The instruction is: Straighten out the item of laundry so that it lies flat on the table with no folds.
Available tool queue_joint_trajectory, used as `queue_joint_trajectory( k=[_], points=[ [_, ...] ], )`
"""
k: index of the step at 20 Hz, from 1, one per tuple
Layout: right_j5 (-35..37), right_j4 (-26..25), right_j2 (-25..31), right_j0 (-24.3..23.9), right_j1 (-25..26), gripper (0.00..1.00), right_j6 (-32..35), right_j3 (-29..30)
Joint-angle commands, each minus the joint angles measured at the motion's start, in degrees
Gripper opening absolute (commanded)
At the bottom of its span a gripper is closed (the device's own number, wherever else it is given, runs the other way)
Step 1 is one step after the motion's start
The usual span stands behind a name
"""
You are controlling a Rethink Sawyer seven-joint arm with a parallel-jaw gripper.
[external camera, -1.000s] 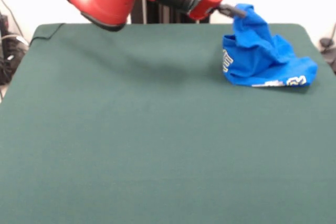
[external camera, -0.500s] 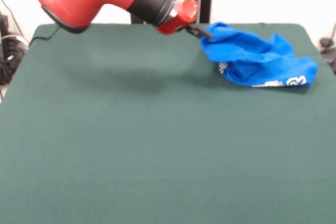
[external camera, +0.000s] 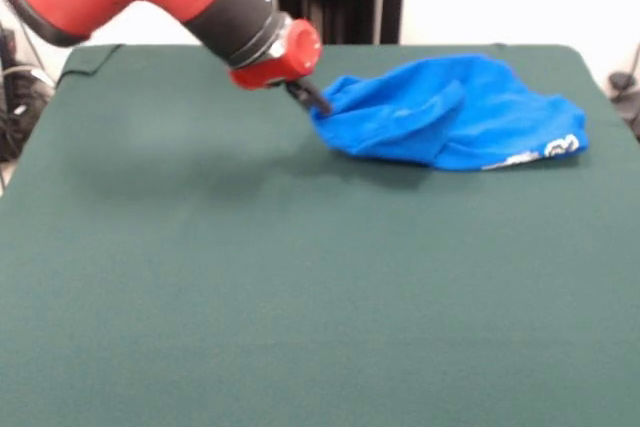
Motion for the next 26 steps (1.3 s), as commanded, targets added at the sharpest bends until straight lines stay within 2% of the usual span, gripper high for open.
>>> queue_joint_trajectory(
  k=[1,5,11,17,21,22,26],
  points=[
    [1.3,-9.3,-2.2,4.8,-9.3,0.00,-20.4,-8.3],
    [-1.6,-13.5,-1.6,5.4,-12.9,0.00,-19.0,-8.6],
    [-2.1,-15.5,-2.1,6.2,-12.3,0.00,-18.4,-10.8],
    [-6.0,-17.8,-4.5,7.6,-12.6,0.00,-10.3,-10.7],
    [-7.9,-18.8,-5.4,8.2,-12.1,0.00,-8.9,-10.4],
    [-8.4,-18.7,-5.5,8.4,-12.1,1.00,-8.9,-9.9],
    [-9.1,-19.4,-6.0,9.1,-13.2,1.00,-7.8,-9.1]
  ],
)
